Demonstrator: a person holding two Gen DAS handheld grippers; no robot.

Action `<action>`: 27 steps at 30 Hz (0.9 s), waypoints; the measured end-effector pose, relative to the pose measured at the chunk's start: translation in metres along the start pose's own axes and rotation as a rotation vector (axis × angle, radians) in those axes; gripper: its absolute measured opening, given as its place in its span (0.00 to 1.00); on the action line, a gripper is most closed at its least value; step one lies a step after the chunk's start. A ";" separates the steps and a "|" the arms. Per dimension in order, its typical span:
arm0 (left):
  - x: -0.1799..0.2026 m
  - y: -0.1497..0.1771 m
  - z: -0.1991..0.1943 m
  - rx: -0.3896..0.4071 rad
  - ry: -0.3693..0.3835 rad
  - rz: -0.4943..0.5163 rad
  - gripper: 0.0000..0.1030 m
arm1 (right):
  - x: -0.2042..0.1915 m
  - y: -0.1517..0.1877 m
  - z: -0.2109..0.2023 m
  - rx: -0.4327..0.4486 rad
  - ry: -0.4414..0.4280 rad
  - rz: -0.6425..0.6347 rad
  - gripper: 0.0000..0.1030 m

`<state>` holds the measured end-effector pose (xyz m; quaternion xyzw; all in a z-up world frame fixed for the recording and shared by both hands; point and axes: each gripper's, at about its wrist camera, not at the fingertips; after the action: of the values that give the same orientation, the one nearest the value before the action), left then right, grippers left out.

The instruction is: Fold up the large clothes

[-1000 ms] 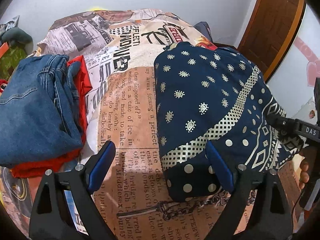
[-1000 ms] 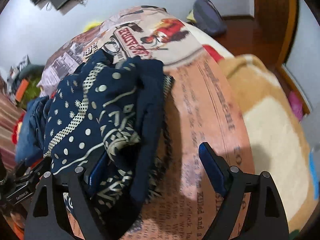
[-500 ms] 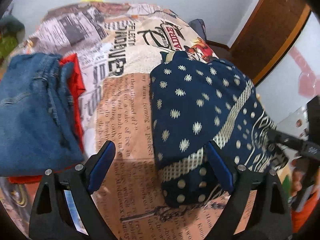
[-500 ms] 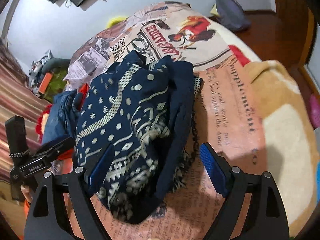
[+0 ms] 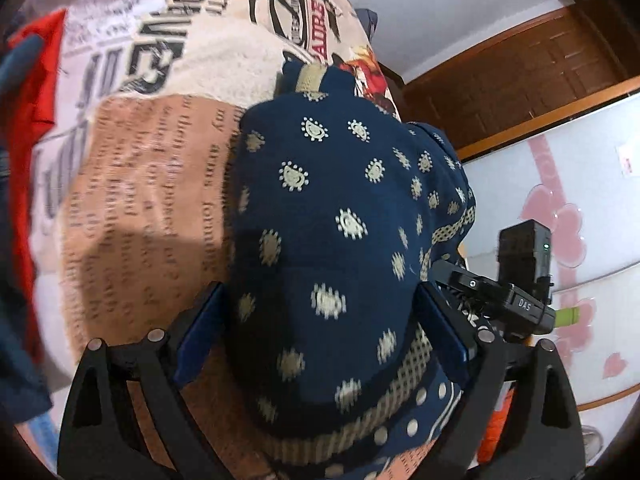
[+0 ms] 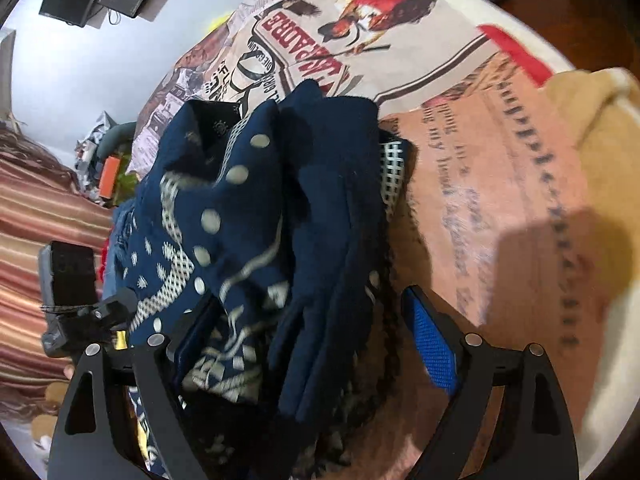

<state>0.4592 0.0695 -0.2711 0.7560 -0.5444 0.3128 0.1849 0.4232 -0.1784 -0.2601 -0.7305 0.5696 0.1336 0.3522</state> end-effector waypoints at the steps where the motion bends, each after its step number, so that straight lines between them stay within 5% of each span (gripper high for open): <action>1: 0.001 -0.002 0.003 -0.006 0.005 -0.003 0.92 | 0.002 -0.001 0.002 0.003 -0.024 0.012 0.84; 8: 0.009 -0.003 0.016 -0.005 -0.025 -0.002 0.95 | -0.005 -0.005 0.011 -0.006 -0.097 0.016 0.82; 16: 0.021 0.014 -0.002 0.013 -0.046 0.019 0.78 | -0.020 -0.002 -0.012 0.005 -0.125 0.041 0.35; 27: 0.043 0.052 -0.100 0.124 0.003 0.093 0.70 | -0.107 -0.008 -0.048 0.064 -0.097 -0.098 0.29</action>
<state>0.3923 0.0840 -0.1715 0.7393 -0.5584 0.3554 0.1239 0.3866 -0.1312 -0.1591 -0.7386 0.5193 0.1334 0.4086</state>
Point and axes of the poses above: each gripper's, at about its wrist camera, not at the fingertips, and z roughly the way its jaws point, x to its right, y to its underside, and after that the axes turned 14 degrees about -z, right-handed
